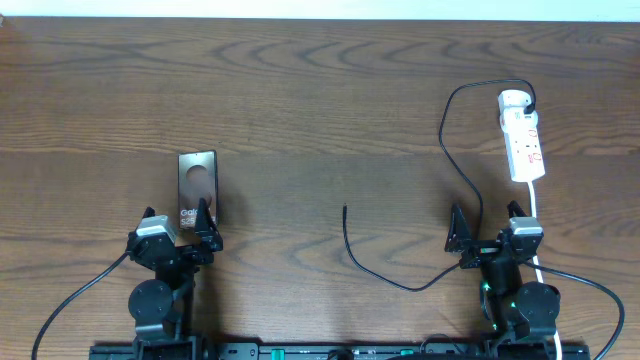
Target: Plug charger to phone and switch on socket
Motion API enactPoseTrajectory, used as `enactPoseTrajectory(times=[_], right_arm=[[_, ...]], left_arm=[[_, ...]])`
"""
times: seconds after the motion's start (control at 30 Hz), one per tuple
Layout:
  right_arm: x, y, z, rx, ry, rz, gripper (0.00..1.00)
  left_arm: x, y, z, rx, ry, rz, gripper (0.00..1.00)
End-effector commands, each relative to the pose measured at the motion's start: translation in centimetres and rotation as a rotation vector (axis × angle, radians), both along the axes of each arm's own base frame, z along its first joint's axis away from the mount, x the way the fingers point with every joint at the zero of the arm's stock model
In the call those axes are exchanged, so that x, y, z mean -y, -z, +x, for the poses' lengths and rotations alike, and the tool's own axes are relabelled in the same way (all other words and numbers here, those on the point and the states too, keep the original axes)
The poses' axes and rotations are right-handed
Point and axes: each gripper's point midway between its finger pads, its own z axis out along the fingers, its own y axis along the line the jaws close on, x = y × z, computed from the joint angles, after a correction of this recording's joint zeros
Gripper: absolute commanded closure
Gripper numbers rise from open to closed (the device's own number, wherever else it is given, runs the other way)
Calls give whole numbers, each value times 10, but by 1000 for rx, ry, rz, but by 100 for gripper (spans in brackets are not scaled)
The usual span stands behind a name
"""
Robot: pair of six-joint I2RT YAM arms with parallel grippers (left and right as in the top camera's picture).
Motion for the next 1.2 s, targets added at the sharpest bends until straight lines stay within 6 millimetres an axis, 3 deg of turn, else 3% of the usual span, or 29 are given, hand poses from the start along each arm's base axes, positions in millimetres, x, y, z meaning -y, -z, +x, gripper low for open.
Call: enactPoseTrajectory(times=[0.0, 0.33, 0.6, 1.17], right_arm=[[1, 0, 0, 2, 2, -9, 1], [1, 0, 0, 2, 2, -9, 1], [1, 0, 0, 3, 2, -9, 1], [1, 0, 0, 3, 2, -9, 1]], left_arm=[[-1, 14, -1, -43, -5, 7, 9], [-1, 14, -1, -47, -4, 7, 9], [-1, -4, -2, -19, -2, 35, 9], [-1, 2, -1, -47, -1, 41, 9]])
